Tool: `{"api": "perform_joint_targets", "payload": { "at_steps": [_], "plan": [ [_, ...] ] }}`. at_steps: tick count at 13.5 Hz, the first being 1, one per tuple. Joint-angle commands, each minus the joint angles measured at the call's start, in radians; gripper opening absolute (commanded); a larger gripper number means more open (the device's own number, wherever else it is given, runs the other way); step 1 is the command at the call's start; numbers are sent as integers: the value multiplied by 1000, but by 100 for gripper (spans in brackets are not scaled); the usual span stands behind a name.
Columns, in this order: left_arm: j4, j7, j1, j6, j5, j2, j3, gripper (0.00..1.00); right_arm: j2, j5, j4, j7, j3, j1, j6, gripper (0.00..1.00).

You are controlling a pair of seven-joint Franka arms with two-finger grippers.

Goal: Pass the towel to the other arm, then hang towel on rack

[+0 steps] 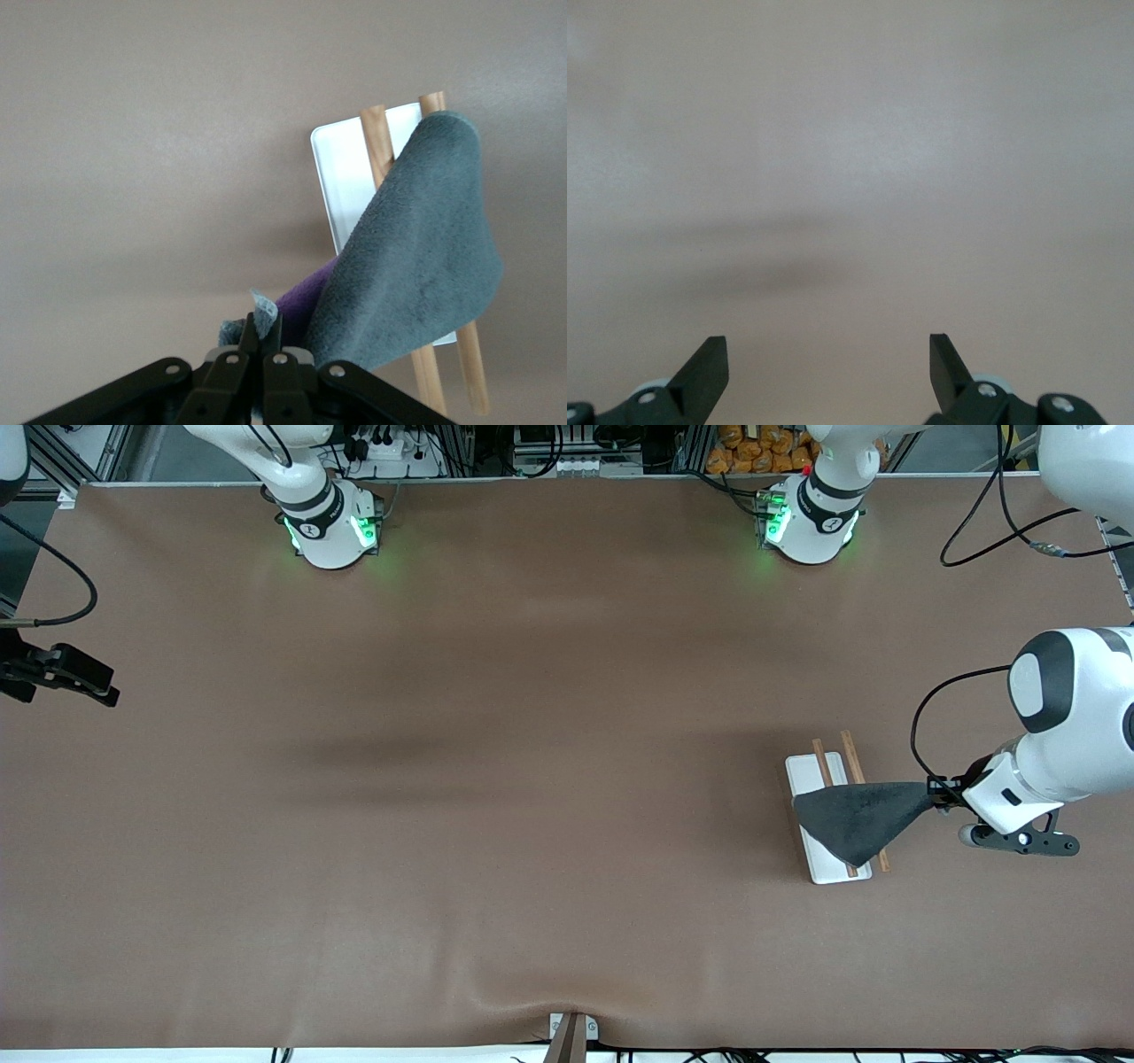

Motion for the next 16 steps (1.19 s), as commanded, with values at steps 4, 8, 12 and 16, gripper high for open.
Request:
{"api": "perform_joint_targets", "payload": {
  "at_steps": [4,8,12,16],
  "plan": [
    [-9,17,21,4,-15,-12,-15,100,-28,43,53,-9,-5,-6,-40,100],
    [45,18,18,-15,-15,-38,-19,100,-47,71,76,-13,0,-1,-105,100],
    [49,8,18,-42,-17,-119,-30,100,-55,71,69,-13,-3,7,-108,100],
    [117,-82,10,-171,-29,-176,-68,100,-57,69,67,-12,-10,7,-112,100]
  ]
}}
